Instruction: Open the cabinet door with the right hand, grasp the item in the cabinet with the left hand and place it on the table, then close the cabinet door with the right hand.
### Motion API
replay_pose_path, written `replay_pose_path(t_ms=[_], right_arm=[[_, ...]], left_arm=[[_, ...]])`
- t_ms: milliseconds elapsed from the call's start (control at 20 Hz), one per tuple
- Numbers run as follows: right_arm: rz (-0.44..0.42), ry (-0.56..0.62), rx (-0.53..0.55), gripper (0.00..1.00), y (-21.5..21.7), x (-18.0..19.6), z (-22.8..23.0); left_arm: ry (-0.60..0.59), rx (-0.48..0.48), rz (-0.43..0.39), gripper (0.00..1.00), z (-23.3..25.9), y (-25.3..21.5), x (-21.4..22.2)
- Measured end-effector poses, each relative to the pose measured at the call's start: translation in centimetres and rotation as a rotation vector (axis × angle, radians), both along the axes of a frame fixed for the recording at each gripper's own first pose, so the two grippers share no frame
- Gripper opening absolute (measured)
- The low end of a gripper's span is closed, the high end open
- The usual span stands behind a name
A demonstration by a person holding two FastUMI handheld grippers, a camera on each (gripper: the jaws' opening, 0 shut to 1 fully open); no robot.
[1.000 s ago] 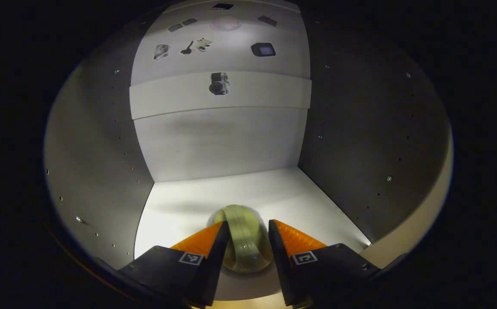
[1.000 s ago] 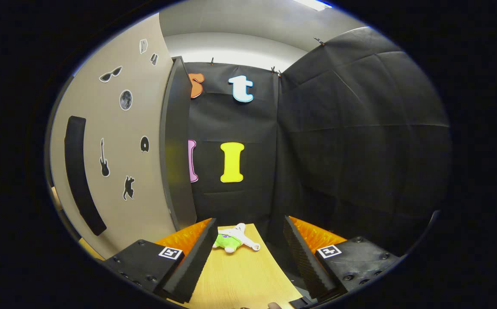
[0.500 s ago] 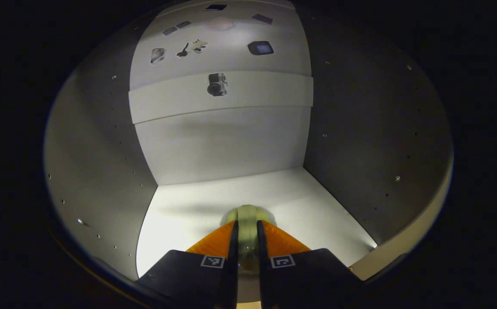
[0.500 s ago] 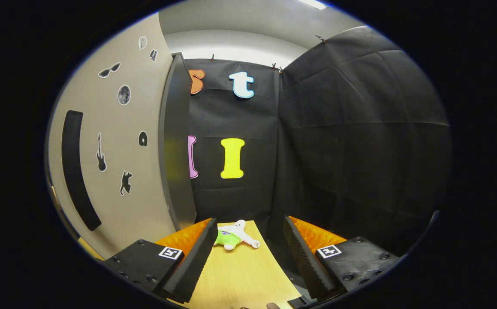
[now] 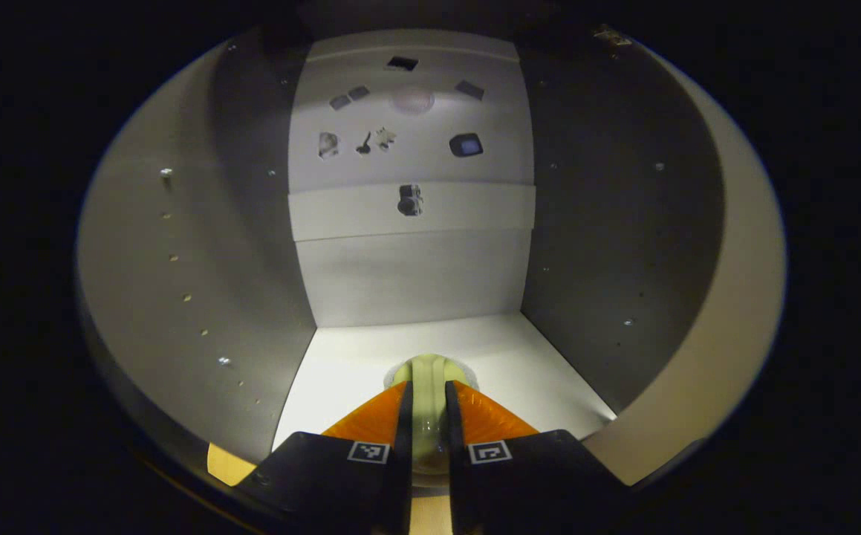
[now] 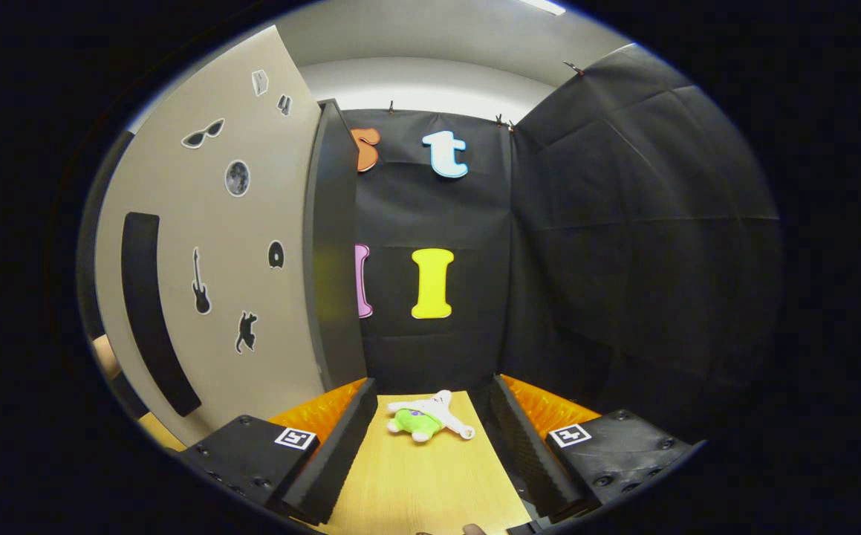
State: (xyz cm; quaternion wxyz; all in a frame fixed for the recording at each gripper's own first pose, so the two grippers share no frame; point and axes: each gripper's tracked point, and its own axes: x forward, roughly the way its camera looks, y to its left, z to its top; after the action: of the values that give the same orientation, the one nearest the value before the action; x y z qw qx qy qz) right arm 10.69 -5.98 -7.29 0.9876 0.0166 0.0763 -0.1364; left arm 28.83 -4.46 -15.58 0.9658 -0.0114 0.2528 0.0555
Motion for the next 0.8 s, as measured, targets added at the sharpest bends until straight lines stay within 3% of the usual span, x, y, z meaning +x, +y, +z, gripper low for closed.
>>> replay_pose_path(t_ms=[250,400,600,650,800], right_arm=[[0.013,-0.047,0.0,0.95,0.9,-0.1,0.8],[0.043,-0.055,0.02,0.98,2.1,0.0,1.1],[0.075,-0.081,-0.021,0.99,4.8,-2.8,2.1],[0.072,-0.083,-0.036,0.95,5.4,-3.8,2.5],[0.073,-0.093,-0.033,0.99,7.0,-6.0,3.2]], left_arm=[[-0.042,-0.051,0.019,0.24,1.9,-1.7,-8.3],[-0.052,-0.065,0.021,0.24,1.7,-2.8,-13.7],[-0.031,-0.071,0.005,0.24,0.0,-4.2,-20.9],[-0.016,-0.081,0.004,0.24,-0.8,-4.6,-22.5],[0.014,-0.124,-0.004,0.24,-3.2,-5.9,-26.3]])
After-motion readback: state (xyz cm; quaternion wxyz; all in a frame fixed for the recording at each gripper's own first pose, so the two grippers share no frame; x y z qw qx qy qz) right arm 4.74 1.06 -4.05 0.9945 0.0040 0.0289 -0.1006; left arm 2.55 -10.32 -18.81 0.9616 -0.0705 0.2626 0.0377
